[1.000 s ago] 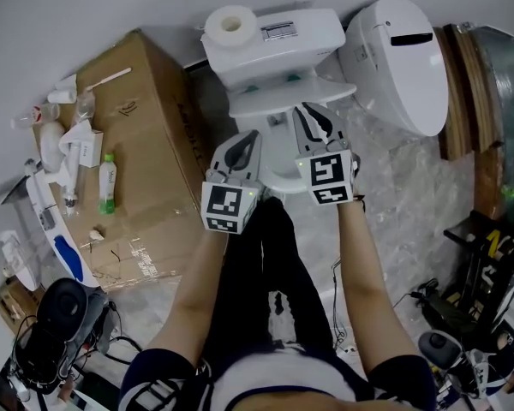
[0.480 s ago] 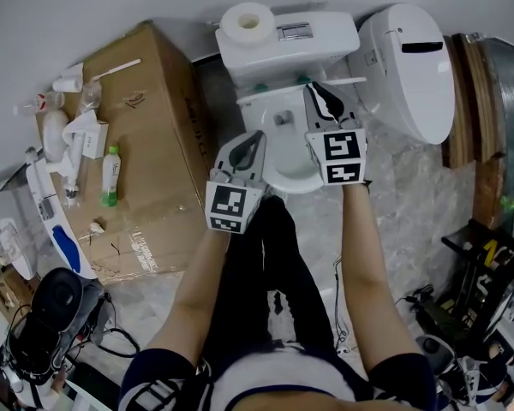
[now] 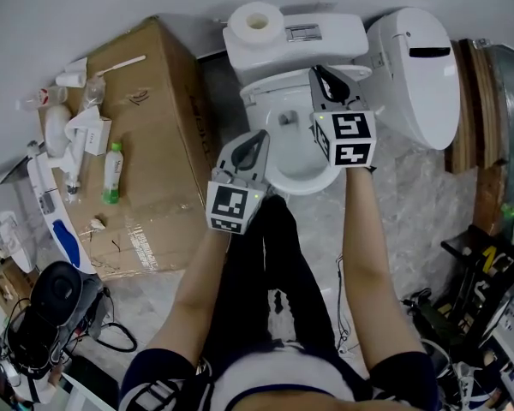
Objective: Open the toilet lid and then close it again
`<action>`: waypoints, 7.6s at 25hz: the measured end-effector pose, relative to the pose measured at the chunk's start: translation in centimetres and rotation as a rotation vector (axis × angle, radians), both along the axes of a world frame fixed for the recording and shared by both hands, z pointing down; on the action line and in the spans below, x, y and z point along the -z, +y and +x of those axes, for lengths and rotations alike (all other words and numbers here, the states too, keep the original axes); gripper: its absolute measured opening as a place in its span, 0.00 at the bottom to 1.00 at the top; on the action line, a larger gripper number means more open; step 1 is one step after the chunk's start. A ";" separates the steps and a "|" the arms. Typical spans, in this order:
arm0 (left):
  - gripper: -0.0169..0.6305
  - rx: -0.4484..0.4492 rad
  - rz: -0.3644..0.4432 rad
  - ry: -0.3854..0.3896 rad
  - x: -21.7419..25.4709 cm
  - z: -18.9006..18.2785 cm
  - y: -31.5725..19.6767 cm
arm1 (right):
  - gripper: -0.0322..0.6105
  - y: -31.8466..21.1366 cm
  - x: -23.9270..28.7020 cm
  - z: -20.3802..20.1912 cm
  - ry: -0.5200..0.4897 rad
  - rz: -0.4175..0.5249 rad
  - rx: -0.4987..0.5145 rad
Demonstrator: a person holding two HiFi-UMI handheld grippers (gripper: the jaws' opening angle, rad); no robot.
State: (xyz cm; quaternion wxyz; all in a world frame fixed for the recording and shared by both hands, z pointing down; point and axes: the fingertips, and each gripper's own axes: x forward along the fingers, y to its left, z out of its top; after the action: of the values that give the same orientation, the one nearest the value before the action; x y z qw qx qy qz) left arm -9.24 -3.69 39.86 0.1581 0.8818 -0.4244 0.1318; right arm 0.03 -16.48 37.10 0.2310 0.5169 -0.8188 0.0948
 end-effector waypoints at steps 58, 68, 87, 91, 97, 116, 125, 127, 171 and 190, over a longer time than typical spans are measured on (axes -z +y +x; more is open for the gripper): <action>0.04 0.050 0.109 0.059 5.3 2.0 0.3 | 0.07 11.6 5.1 -1.0 -0.205 0.307 0.085; 0.04 0.051 0.094 0.070 4.9 2.4 0.5 | 0.07 8.6 4.8 -1.6 0.405 0.463 0.339; 0.04 0.029 0.044 0.037 3.1 3.3 -0.9 | 0.20 -0.3 -1.1 -0.4 0.896 0.297 0.565; 0.04 0.024 0.035 0.025 2.8 3.3 -1.0 | 0.20 -1.9 -1.9 0.0 0.961 0.233 0.594; 0.04 0.017 0.026 0.007 2.3 3.3 -1.2 | 0.20 -3.1 -3.3 0.3 1.032 0.180 0.600; 0.04 0.020 -0.023 -0.081 0.3 2.6 -1.0 | 0.19 2.1 -2.9 1.2 0.907 0.171 0.486; 0.04 -0.002 -0.009 -0.134 -0.2 3.6 0.1 | 0.18 5.0 -3.0 1.7 0.861 0.181 0.475; 0.04 -0.009 0.006 -0.171 -0.2 3.7 0.2 | 0.18 5.6 -3.0 1.8 0.867 0.181 0.470; 0.18 -0.200 0.057 -0.629 -6.5 7.1 4.3 | 0.19 17.0 -6.8 3.7 0.683 0.040 0.425; 0.18 -0.272 0.062 -0.645 -8.7 7.8 7.9 | 0.26 22.5 -7.4 7.7 -1.071 -0.427 -0.432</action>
State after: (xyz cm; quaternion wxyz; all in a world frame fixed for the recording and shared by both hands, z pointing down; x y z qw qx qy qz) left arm -1.45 4.18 48.55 -0.0298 0.8476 -0.3351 0.4103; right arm 7.68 5.98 44.49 -0.1385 0.4940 -0.6606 0.5480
